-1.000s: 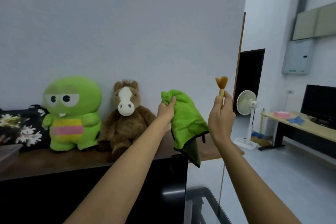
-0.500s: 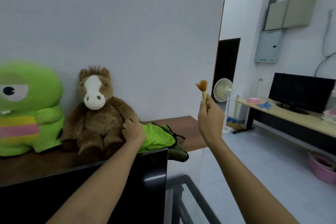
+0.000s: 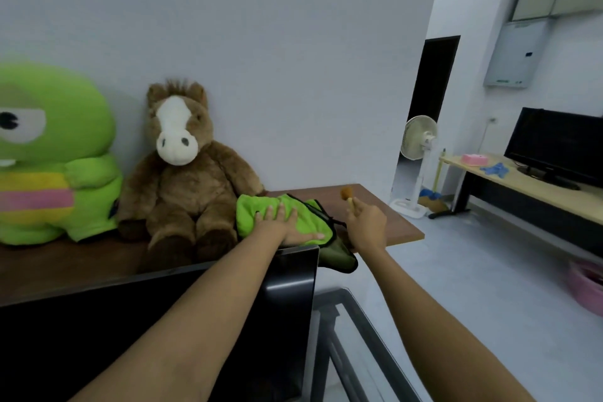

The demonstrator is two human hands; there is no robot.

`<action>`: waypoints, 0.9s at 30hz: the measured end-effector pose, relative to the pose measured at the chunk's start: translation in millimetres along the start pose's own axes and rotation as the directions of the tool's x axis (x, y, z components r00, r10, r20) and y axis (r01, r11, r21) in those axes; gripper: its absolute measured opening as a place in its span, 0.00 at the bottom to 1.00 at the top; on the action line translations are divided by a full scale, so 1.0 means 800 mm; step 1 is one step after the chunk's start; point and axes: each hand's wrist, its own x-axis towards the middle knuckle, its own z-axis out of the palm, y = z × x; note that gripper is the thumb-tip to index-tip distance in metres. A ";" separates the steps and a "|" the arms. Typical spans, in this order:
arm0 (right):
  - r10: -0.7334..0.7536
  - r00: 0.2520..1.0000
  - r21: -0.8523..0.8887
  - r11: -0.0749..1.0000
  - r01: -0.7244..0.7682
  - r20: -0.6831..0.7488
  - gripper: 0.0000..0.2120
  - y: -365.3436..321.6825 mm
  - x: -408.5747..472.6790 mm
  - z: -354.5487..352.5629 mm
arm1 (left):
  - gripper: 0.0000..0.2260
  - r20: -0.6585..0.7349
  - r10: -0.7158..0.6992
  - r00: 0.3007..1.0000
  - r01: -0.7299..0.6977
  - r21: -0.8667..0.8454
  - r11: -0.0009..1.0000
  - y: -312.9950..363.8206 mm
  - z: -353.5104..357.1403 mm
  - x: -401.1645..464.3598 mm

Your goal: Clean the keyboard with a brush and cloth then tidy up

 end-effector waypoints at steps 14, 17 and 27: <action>0.157 0.970 -0.309 0.946 -0.094 0.184 0.16 0.020 0.023 0.022 | 0.46 0.015 0.100 0.995 -0.100 0.004 0.995 -0.001 0.000 -0.002; 0.154 0.967 -0.357 0.931 -0.074 0.201 0.17 0.021 0.024 0.024 | 0.44 0.013 0.148 0.989 -0.148 -0.016 0.989 0.000 0.000 -0.002; 0.125 0.976 -0.343 0.938 -0.057 0.180 0.15 0.019 0.021 0.024 | 0.45 0.006 0.147 0.989 -0.147 0.013 0.989 0.002 0.001 0.004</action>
